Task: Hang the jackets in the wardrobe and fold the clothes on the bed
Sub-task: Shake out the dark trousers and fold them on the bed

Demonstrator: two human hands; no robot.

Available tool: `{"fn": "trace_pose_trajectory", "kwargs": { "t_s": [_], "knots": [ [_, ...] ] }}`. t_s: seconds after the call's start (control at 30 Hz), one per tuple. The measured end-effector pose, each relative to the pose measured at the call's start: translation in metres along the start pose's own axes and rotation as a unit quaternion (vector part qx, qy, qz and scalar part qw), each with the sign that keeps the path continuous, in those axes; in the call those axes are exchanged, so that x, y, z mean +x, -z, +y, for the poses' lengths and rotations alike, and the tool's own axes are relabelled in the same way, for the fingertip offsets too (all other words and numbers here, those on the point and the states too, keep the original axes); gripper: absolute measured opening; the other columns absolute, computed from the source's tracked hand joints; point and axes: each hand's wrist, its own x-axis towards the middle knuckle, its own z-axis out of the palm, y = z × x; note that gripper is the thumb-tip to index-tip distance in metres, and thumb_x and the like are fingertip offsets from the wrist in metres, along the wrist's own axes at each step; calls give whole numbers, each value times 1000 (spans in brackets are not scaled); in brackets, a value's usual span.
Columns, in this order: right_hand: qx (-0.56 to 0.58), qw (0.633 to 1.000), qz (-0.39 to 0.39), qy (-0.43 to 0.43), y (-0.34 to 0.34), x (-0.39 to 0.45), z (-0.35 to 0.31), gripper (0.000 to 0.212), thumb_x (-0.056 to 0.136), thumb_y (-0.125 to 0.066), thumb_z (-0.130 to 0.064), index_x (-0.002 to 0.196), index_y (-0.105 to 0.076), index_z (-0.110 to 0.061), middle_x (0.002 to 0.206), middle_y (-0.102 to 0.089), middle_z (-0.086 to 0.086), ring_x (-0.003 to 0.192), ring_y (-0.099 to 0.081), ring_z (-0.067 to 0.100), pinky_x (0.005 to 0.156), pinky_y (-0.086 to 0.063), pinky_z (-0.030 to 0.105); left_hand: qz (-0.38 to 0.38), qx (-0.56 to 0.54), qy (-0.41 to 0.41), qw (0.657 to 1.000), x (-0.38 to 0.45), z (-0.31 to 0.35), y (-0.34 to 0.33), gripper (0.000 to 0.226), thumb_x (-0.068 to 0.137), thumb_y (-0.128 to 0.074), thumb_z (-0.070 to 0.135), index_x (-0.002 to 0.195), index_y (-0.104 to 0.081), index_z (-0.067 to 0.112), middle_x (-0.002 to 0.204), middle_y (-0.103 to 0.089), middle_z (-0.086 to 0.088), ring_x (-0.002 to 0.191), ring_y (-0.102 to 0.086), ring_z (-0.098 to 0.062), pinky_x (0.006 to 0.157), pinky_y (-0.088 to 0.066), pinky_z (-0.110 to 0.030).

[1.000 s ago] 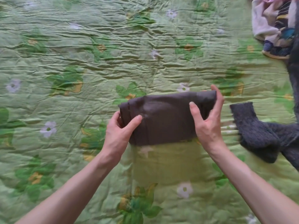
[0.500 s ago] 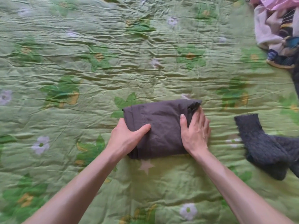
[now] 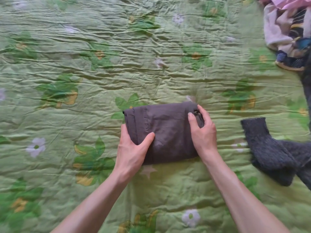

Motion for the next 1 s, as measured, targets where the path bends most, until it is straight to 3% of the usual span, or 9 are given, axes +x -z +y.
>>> {"fn": "trace_pose_trajectory", "kwargs": {
  "t_s": [0.1,0.17,0.3,0.4,0.47,0.53,0.63,0.8,1.0],
  "knots": [
    [167,981,-34,-97,12,4,-6,34,94,-76,-22,128,-71,-19,118,-76,-5,111,-69,4,96,-50,15,13,-23,3,1000,-4,-3,-3,53,83,-87,34,126,-57,34,116,-74,17,111,-70,-2,106,-53,-42],
    [151,980,-77,-101,20,1,-8,30,94,-76,-26,123,-70,-25,115,-76,-8,108,-69,-1,94,-49,14,9,-51,6,999,-6,-2,-1,50,84,-87,23,126,-59,28,115,-76,14,109,-71,-4,104,-55,-37],
    [-15,985,-171,-9,29,-14,-16,70,89,-75,-55,151,-48,-36,140,-56,-19,127,-51,-10,110,-34,12,-14,-114,21,993,-11,2,7,52,89,-81,10,132,-57,23,117,-77,8,110,-73,-10,95,-58,-26],
    [67,974,-214,-42,33,-20,-30,73,93,-74,-41,157,-39,-32,119,-56,-40,106,-51,-29,91,-33,-5,-32,-152,44,987,-20,6,13,57,89,-79,8,138,-54,25,120,-77,4,112,-73,-16,97,-60,-36],
    [133,957,-249,-71,42,-26,-36,72,92,-77,-31,155,-42,-30,109,-65,-38,103,-61,-23,87,-44,0,-37,-157,46,986,-30,13,17,57,88,-81,12,137,-55,27,118,-77,5,109,-74,-16,97,-60,-41],
    [186,944,-258,-89,56,-36,-44,77,84,-83,-32,151,-47,-31,123,-71,-20,114,-67,-4,99,-52,18,-46,-167,35,984,-42,26,20,58,88,-80,11,138,-55,27,118,-77,5,109,-74,-17,95,-60,-39],
    [264,928,-244,-101,80,-54,-61,76,77,-86,-31,145,-53,-36,132,-71,-4,122,-68,16,106,-51,39,-74,-176,17,981,-62,53,23,60,89,-79,8,141,-54,25,122,-77,2,111,-74,-17,89,-62,-31],
    [336,898,-260,-116,142,-102,-125,65,84,-76,-17,141,-54,-41,133,-70,0,121,-69,23,96,-59,42,-89,-178,-14,980,-117,132,41,58,86,-80,8,137,-57,23,123,-76,0,114,-73,-19,96,-59,-33],
    [369,892,-246,-91,230,-164,-229,76,84,-75,-11,149,-47,-40,137,-68,-1,124,-67,23,95,-59,39,-101,-182,-28,978,-211,243,84,66,77,-87,17,135,-59,29,124,-76,-3,115,-72,-24,100,-54,-42]
  ]
}}
